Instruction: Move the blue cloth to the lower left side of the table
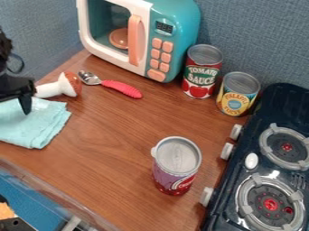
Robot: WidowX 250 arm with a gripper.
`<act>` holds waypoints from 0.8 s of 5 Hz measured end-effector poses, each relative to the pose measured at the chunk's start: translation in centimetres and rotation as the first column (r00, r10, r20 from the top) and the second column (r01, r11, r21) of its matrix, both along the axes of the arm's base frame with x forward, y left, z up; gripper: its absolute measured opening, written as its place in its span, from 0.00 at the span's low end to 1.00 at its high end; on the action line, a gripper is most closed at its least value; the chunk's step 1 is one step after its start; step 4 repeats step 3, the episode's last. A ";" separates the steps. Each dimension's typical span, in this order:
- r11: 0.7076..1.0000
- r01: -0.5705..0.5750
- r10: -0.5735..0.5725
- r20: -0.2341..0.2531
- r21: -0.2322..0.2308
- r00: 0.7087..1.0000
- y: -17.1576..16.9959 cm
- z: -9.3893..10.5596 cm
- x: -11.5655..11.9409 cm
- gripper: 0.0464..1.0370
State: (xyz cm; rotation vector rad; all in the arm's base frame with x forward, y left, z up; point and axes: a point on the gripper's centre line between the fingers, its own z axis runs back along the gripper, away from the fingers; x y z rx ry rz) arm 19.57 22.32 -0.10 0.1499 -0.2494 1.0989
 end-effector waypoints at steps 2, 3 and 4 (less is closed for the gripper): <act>0.997 0.078 -0.070 0.221 -0.028 0.973 -2.7 6.6 -0.4 0.96; 0.995 0.096 -0.084 0.258 -0.035 0.963 -3.3 8.0 -0.1 0.96; 0.995 0.096 -0.084 0.258 -0.035 0.963 -3.3 8.0 -0.1 0.96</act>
